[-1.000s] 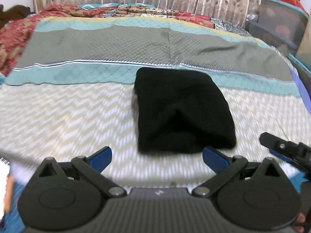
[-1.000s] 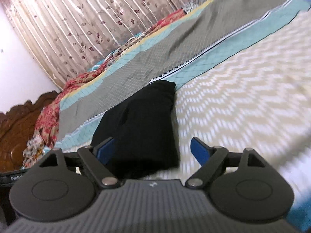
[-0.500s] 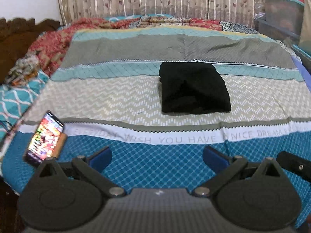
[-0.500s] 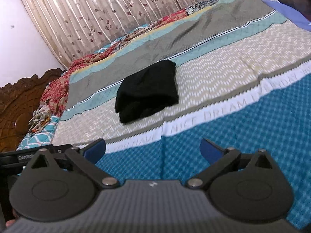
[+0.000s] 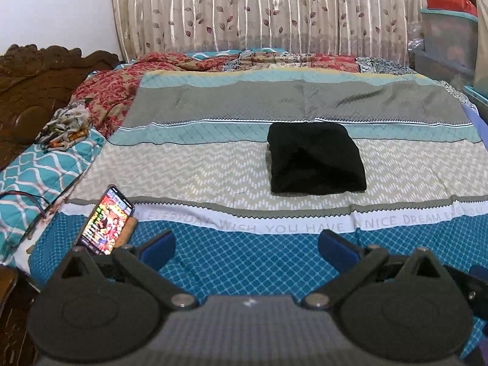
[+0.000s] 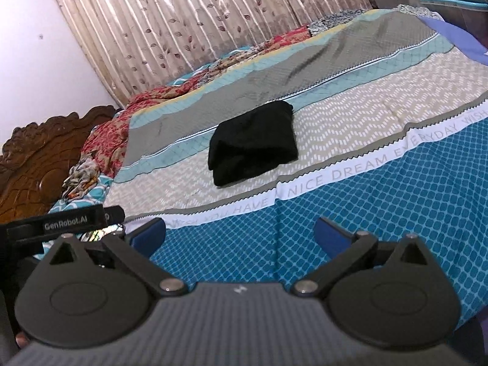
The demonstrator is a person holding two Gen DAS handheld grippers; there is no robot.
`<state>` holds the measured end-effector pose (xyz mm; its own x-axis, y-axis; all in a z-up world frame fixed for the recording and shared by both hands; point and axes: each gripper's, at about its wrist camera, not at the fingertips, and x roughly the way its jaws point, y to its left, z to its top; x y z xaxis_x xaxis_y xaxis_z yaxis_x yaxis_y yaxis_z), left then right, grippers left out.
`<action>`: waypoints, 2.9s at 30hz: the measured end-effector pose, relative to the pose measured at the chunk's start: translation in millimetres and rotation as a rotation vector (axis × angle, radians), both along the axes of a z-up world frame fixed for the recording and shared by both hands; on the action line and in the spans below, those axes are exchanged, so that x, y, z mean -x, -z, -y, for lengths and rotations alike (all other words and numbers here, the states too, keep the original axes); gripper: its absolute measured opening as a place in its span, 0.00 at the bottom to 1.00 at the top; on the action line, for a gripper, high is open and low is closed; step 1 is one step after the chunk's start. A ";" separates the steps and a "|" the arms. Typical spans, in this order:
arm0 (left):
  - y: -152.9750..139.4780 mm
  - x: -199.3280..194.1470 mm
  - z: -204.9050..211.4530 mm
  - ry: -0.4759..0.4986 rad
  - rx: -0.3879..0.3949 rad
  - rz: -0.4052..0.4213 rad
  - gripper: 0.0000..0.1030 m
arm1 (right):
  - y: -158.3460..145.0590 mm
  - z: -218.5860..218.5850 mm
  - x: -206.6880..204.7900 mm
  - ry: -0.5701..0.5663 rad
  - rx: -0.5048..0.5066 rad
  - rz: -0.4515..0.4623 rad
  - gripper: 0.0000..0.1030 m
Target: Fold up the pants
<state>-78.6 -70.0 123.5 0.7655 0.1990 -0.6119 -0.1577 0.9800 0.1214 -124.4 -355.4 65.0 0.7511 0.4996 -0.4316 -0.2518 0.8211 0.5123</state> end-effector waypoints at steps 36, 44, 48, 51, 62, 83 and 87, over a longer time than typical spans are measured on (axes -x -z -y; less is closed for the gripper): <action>64.3 -33.9 17.5 0.094 -0.016 -0.186 1.00 | 40.3 8.1 -23.4 -0.024 -0.071 -0.230 1.00; 81.7 -34.2 21.1 0.112 0.006 -0.242 1.00 | 46.5 11.8 -25.9 0.009 -0.061 -0.255 1.00; 82.7 -34.1 20.8 0.117 0.008 -0.244 1.00 | 48.9 12.6 -28.0 0.020 -0.054 -0.268 1.00; 84.1 -35.2 19.2 0.115 0.010 -0.250 1.00 | 50.0 12.1 -28.8 0.022 -0.050 -0.276 1.00; 91.8 -36.4 18.7 0.104 -0.027 -0.273 1.00 | 51.1 10.9 -30.7 0.031 -0.039 -0.280 1.00; 103.7 -37.0 14.9 0.082 -0.017 -0.334 1.00 | 53.3 10.9 -31.2 0.037 -0.037 -0.288 1.00; 103.1 -36.6 15.7 0.081 -0.016 -0.336 1.00 | 53.2 10.9 -31.1 0.036 -0.037 -0.288 1.00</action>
